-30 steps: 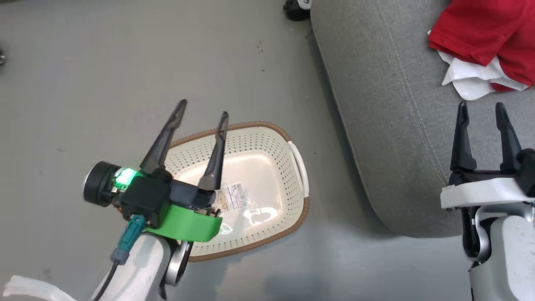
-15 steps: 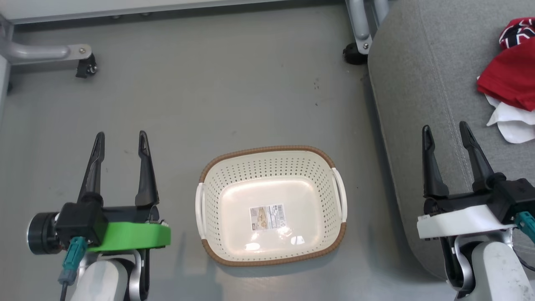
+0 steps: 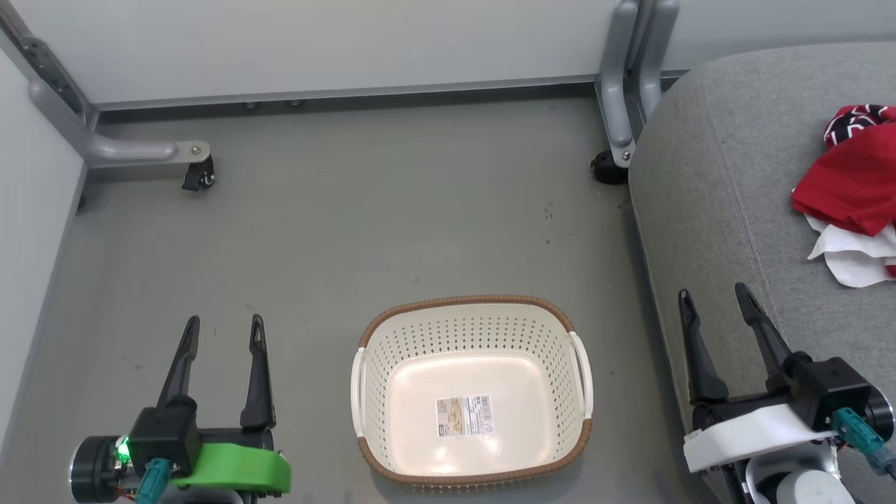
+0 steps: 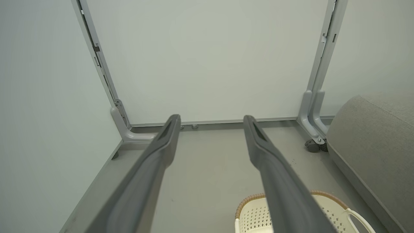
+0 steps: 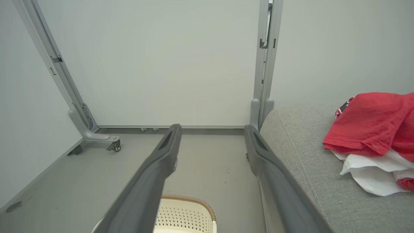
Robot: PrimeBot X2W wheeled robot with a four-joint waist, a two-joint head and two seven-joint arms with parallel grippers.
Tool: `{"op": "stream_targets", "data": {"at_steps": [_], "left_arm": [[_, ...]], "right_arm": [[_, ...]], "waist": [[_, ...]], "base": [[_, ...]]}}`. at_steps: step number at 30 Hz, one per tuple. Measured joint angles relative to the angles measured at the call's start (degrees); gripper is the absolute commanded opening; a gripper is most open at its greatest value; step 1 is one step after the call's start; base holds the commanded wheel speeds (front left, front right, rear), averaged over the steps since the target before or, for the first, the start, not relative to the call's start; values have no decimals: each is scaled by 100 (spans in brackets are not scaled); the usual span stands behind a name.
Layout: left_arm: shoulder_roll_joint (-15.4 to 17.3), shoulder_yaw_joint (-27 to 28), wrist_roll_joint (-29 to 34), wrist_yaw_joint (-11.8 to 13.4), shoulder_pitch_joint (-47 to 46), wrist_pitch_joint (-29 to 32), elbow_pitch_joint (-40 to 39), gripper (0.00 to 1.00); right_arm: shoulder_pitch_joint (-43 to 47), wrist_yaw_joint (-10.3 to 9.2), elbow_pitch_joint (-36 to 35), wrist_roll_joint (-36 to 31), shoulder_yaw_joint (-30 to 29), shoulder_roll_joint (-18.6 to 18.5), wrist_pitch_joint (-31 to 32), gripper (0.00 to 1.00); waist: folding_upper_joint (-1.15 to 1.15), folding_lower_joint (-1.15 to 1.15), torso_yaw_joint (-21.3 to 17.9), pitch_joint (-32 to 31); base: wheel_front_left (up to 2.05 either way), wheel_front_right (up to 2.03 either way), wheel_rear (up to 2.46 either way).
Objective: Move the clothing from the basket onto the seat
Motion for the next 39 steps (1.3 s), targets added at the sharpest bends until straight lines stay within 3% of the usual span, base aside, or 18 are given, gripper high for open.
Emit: {"op": "stream_targets", "data": {"at_steps": [15,35,36,39], "left_arm": [[-158,57,174,-265,416,0,331,100],[-344,208,345,-437,435,0,584,100],[-352,212,356,-438,435,0,588,0],[-365,193,347,-438,444,1,735,0]], "right_arm": [[487,0,14,138,97,1,118,100],[492,0,7,167,69,0,166,100],[492,0,2,167,62,0,167,0],[496,0,151,170,78,22,168,0]], "waist": [[0,0,-93,-484],[0,0,-54,-531],[0,0,-51,-529],[0,0,-51,-529]], "base": [[0,0,0],[0,0,0],[0,0,0],[0,0,0]]}}
